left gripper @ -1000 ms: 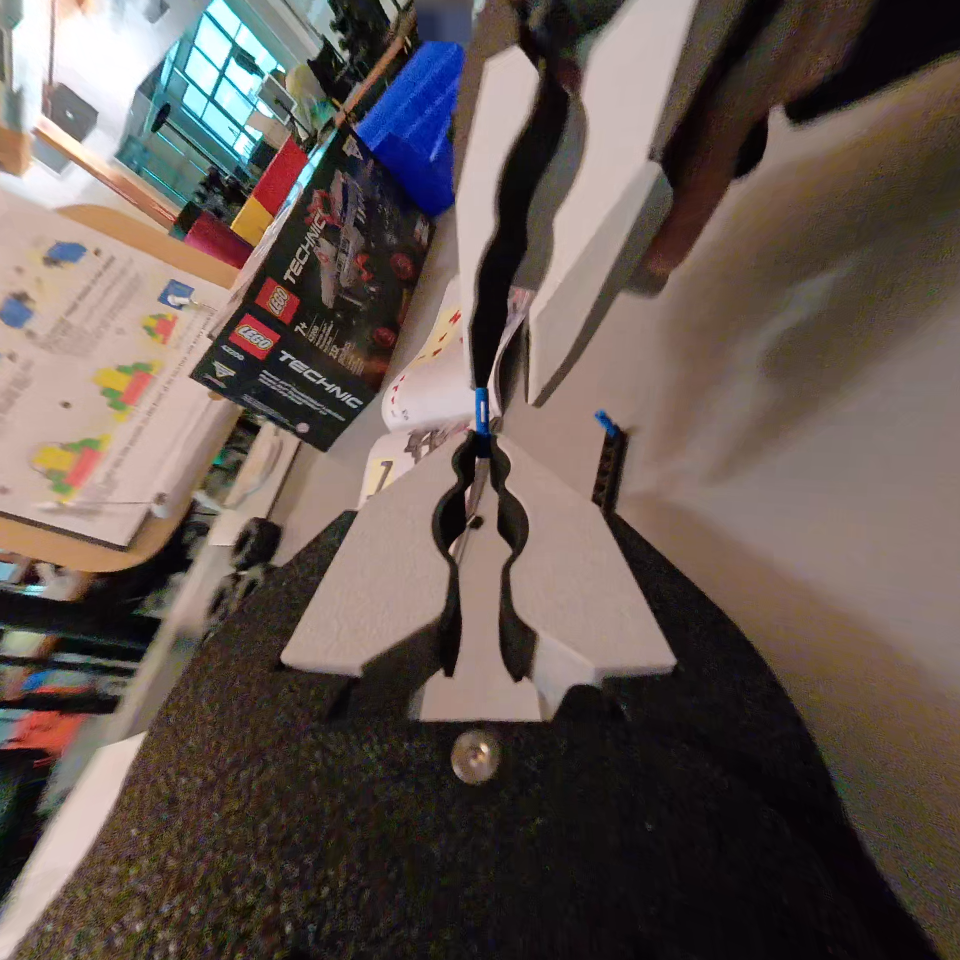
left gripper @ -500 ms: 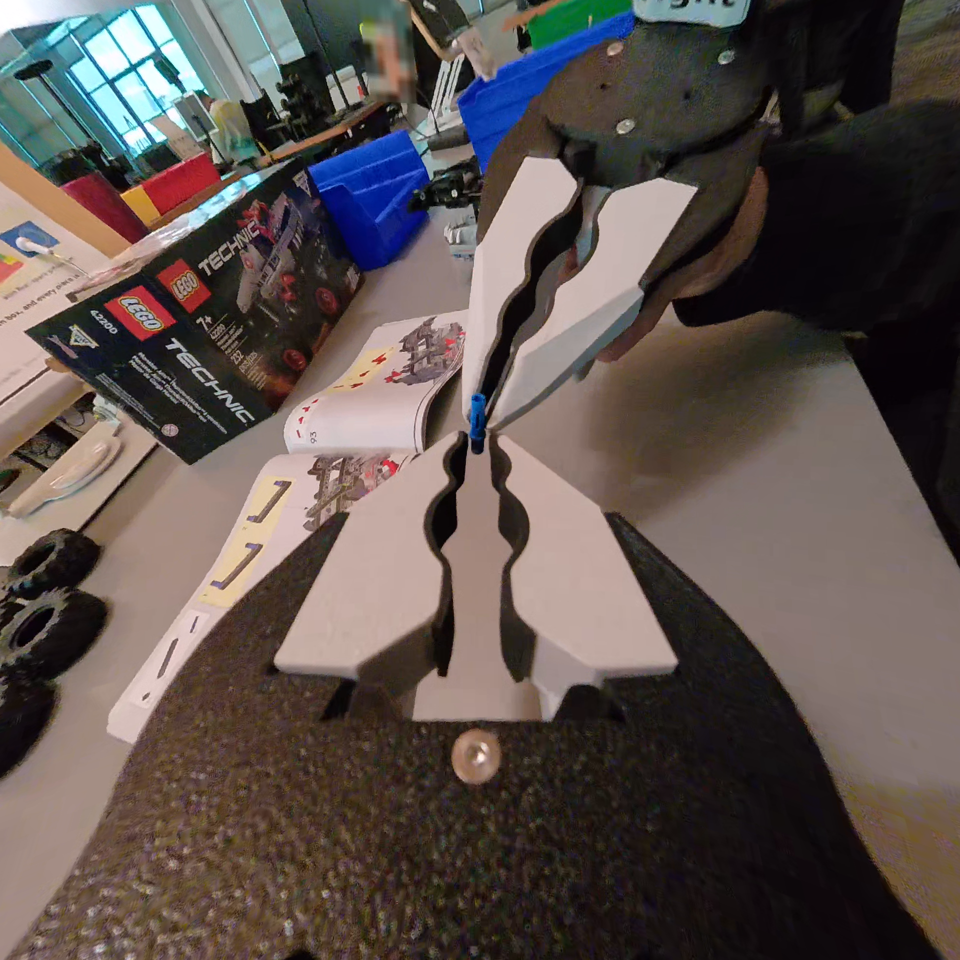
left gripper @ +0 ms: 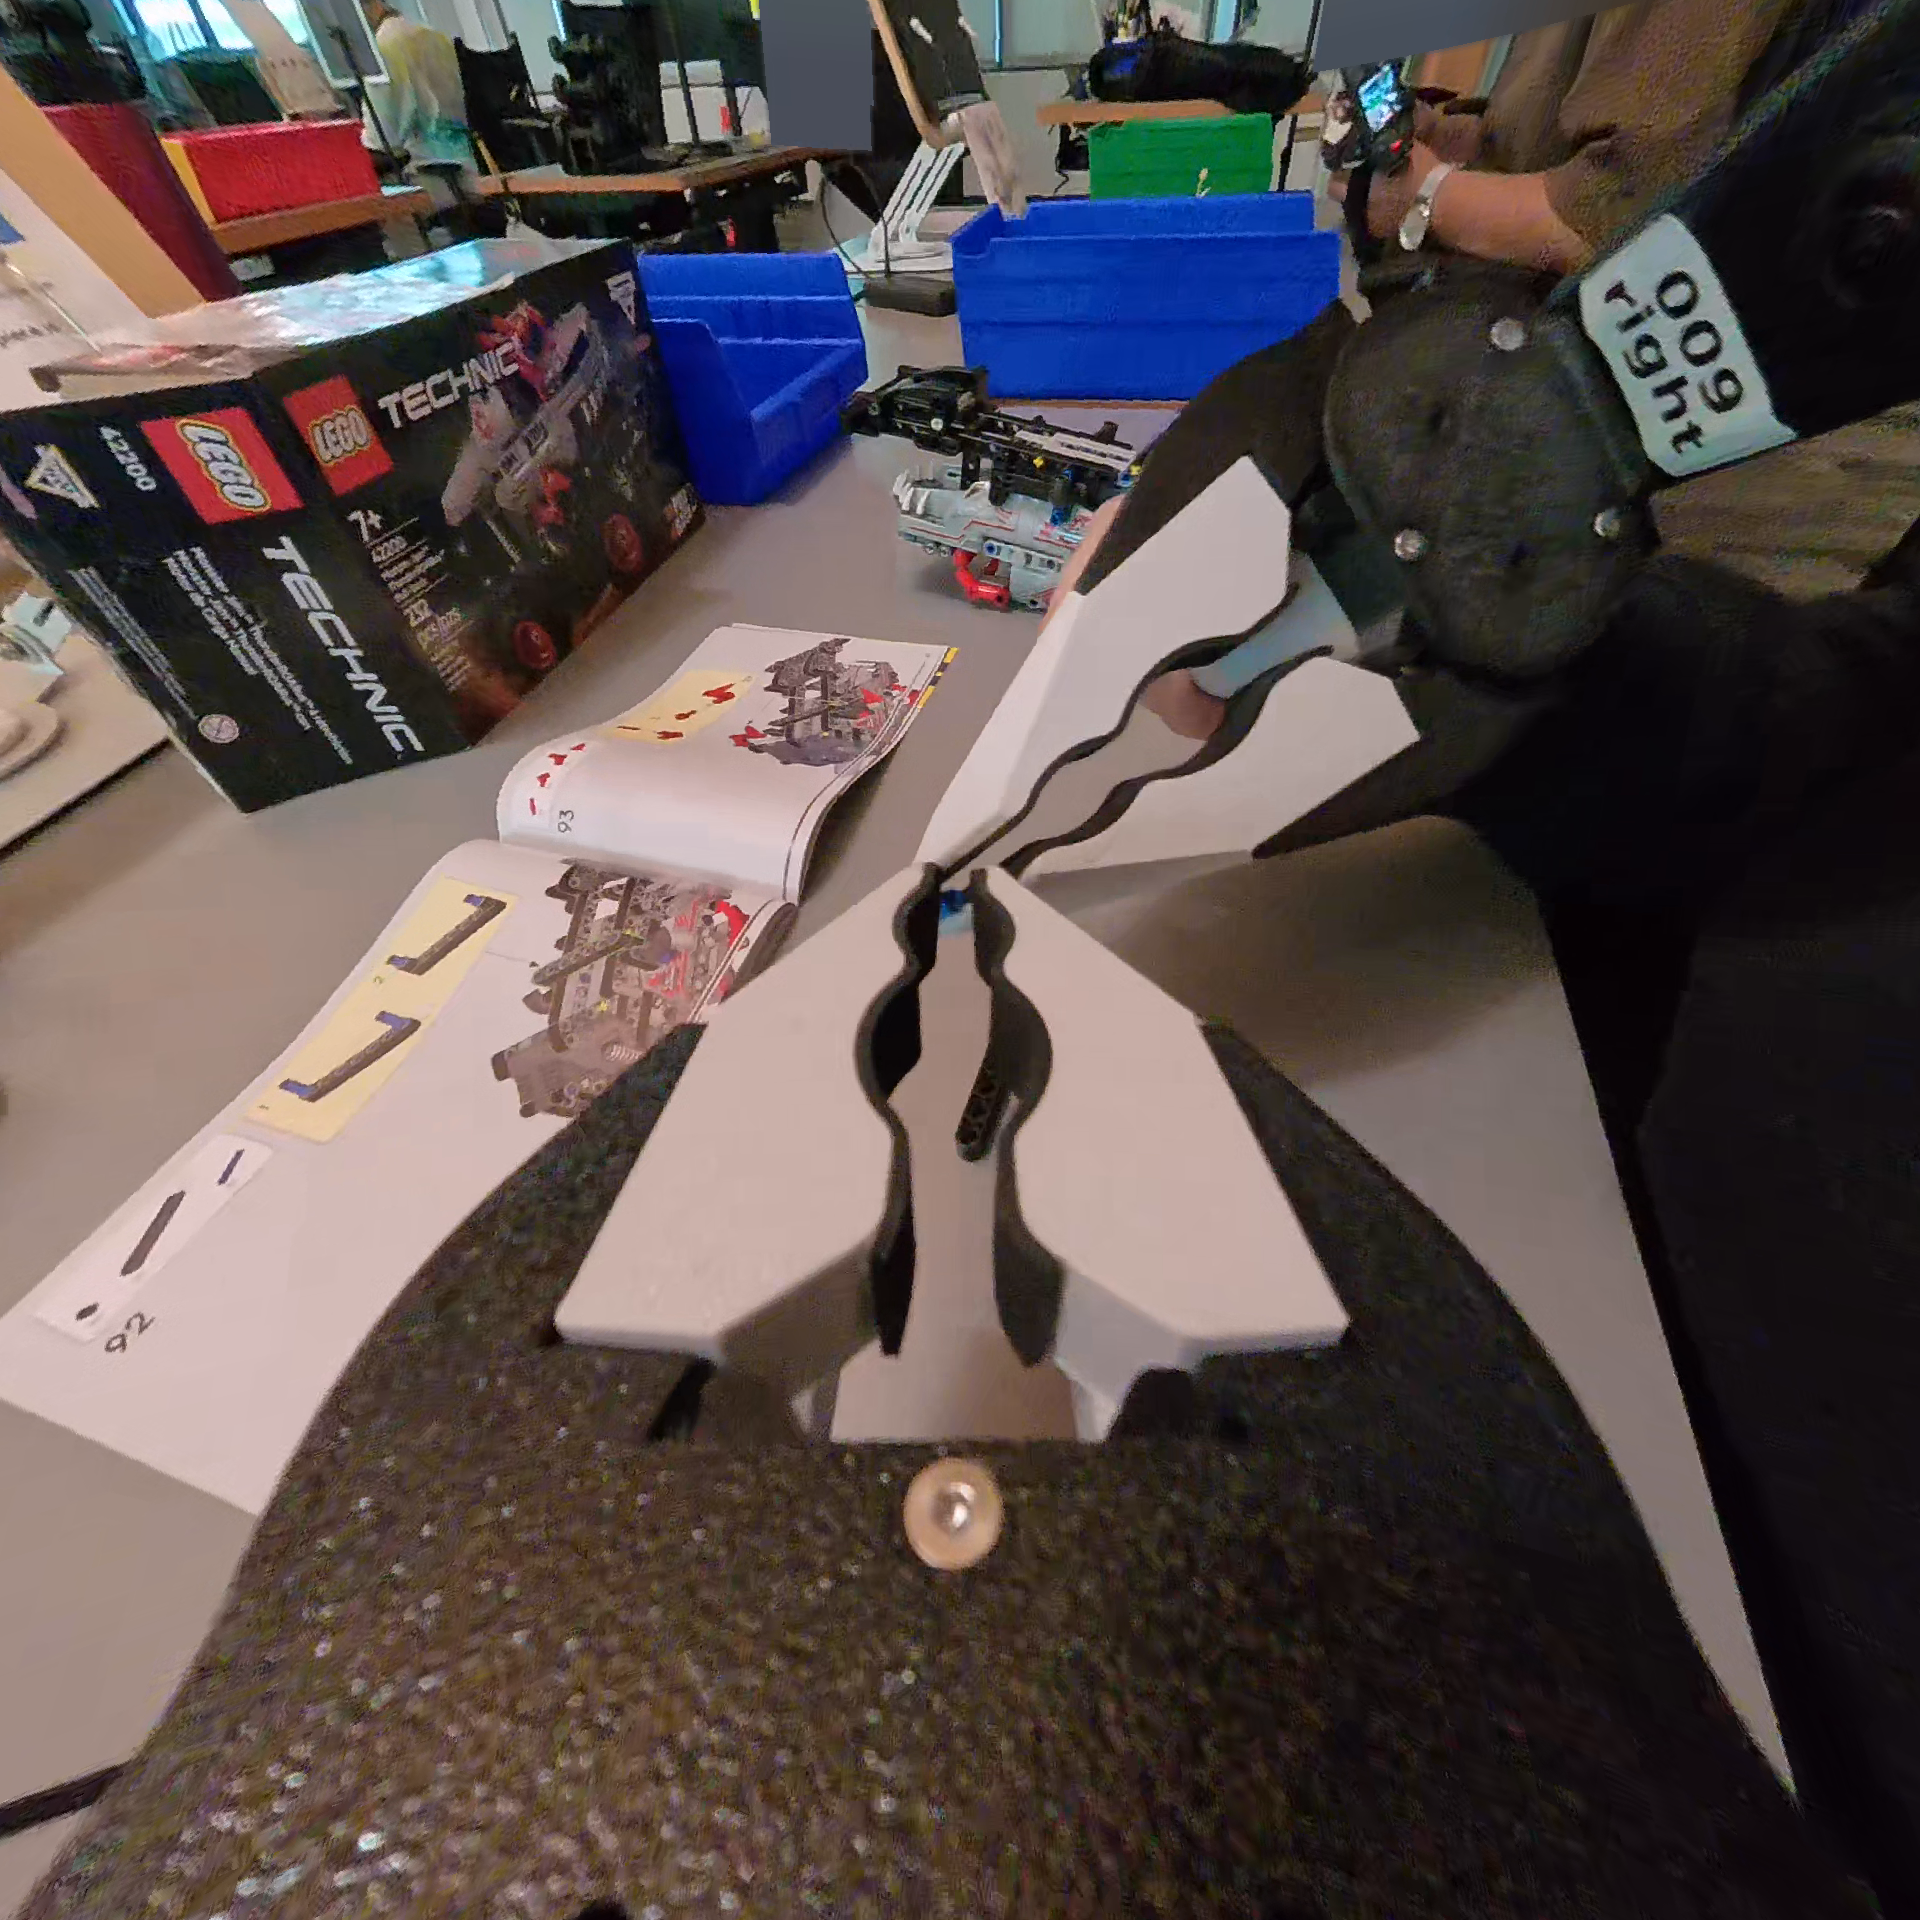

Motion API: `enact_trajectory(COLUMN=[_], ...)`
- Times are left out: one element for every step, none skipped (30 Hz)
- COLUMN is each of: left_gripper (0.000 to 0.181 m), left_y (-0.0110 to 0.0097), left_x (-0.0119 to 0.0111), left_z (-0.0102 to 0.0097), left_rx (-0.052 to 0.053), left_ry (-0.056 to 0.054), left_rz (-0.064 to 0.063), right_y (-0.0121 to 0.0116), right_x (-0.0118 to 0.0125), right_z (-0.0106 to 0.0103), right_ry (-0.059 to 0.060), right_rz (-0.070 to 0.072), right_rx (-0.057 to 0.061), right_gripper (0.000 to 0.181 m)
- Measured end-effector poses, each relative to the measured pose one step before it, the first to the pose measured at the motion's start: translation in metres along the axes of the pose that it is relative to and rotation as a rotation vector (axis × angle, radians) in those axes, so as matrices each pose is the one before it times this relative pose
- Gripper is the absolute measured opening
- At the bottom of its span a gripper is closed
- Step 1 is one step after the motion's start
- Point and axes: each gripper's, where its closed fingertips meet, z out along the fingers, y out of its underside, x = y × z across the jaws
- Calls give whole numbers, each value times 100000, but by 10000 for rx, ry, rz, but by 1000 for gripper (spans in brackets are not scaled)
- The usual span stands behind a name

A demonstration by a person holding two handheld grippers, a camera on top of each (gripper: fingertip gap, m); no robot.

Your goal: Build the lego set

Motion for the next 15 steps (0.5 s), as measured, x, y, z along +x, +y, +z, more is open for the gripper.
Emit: enact_trajectory(left_gripper=[0,0,0,0,0,0,0,0,0,0,0,0,3,11,14], left_y=[61,113,58,-5,57,185,84,-20,44,120,6,-58,-93,-5,116], left_x=[-198,-3,4,-131,-152,89,65,27,72,-40,-107,-84,-41,101,164], left_z=[30,26,18,-30,-35,14,22,8,-17,-93,-197,-247,-216,-130,1], left_rx=[-35,-88,-69,3,-22,-79,-7,105,65,-2,52,77,92,8,-106], left_ry=[-84,51,46,-68,-70,137,133,104,136,41,-31,-30,-23,68,120], left_rz=[-116,-102,-30,37,31,-53,-234,-192,-82,78,259,348,309,188,32], right_y=[70,113,58,33,12,-16,69,60,-42,-41,15,142,151,54,-7], right_x=[-35,-18,-140,-86,-157,-219,-33,65,-185,-88,118,14,80,152,32], right_z=[-18,15,47,30,29,17,34,37,37,35,13,12,-12,-43,-42], right_ry=[29,9,-97,-78,-132,-185,-51,34,-138,-102,29,-41,-21,36,-31], right_rz=[-176,-13,105,175,146,118,111,69,69,194,146,81,130,140,95], right_rx=[-63,-54,32,90,131,136,55,45,66,14,-14,-59,-57,18,33], right_gripper=[2,2,2,2,2,3,2,2,1,1,1,1,1,1,1])
